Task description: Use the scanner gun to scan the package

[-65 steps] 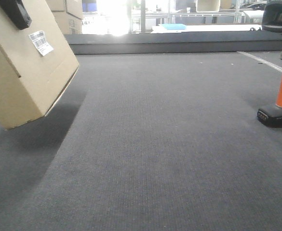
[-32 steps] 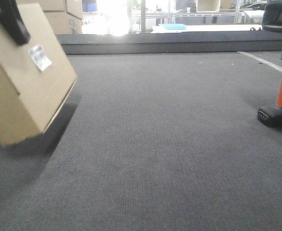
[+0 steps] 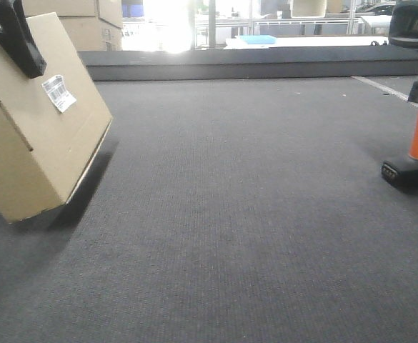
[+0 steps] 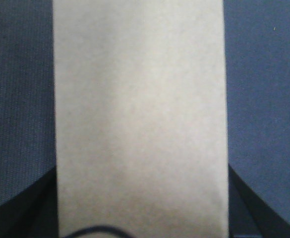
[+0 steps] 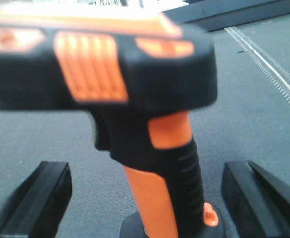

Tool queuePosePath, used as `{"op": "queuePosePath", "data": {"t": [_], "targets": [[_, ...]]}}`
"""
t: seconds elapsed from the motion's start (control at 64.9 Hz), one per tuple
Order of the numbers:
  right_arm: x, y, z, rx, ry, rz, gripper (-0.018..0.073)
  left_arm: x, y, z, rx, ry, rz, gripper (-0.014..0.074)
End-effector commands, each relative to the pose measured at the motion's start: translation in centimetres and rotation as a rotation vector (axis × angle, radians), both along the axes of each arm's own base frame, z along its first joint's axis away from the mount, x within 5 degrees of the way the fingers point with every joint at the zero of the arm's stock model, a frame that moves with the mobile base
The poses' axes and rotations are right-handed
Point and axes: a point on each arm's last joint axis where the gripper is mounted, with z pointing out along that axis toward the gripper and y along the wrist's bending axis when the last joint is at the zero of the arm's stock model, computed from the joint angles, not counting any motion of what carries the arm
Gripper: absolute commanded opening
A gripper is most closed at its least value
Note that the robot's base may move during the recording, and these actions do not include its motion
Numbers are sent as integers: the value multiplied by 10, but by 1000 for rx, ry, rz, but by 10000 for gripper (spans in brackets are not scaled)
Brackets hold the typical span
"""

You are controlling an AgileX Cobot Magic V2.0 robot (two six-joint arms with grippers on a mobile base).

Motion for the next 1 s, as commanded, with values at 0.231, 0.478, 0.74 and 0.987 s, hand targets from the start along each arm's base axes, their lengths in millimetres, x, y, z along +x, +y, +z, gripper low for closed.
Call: {"op": "queuePosePath", "data": {"t": [0.231,0.478,0.74,0.987], "targets": [[9,-1,-13,27,7,-10,517,0,-2,3,-9,-25,2,-111],[9,2,-13,19,8,26,517,0,-2,3,-9,-25,2,-111],[8,2,-5,2,-29,23,517,0,-1,3,2,-27,0,-111],[18,1,10,-27,-41,17,517,0,-1,3,4,-29,0,-111]]}}
